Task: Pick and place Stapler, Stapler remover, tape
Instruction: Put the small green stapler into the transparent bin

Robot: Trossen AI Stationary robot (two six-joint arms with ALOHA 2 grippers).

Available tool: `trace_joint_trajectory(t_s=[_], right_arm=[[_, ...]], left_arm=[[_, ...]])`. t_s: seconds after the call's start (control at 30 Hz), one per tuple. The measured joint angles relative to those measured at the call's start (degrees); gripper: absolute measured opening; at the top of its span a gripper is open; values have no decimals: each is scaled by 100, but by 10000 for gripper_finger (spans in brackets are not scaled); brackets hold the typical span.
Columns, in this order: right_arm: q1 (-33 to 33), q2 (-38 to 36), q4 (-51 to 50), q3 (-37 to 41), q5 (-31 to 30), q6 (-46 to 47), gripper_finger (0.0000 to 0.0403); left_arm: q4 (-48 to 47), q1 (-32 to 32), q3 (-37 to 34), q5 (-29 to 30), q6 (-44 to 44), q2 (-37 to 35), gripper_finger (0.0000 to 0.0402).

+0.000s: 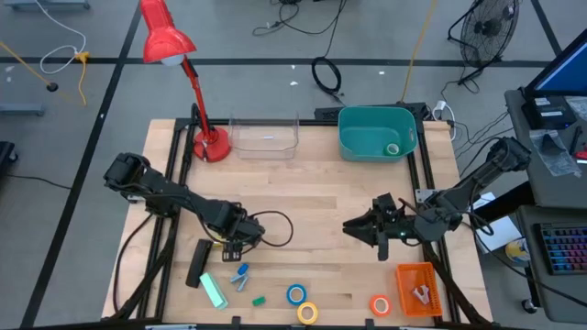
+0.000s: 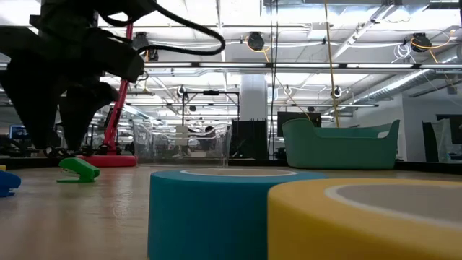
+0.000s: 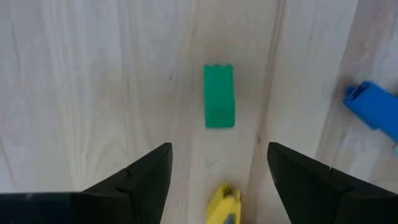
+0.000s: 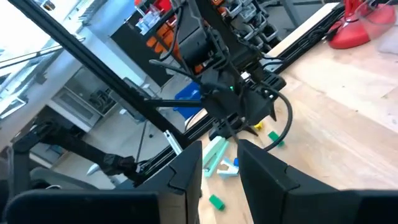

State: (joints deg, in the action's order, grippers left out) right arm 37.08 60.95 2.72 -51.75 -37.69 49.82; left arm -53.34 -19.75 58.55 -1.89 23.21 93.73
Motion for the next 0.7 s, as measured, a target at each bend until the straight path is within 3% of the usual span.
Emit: trace_joint_trajectory(t_s=[0.7], right_arm=[[-2,210,9,0,-153,-253,95]], left_arm=[[664,425,-12,-285,-108,0,269]])
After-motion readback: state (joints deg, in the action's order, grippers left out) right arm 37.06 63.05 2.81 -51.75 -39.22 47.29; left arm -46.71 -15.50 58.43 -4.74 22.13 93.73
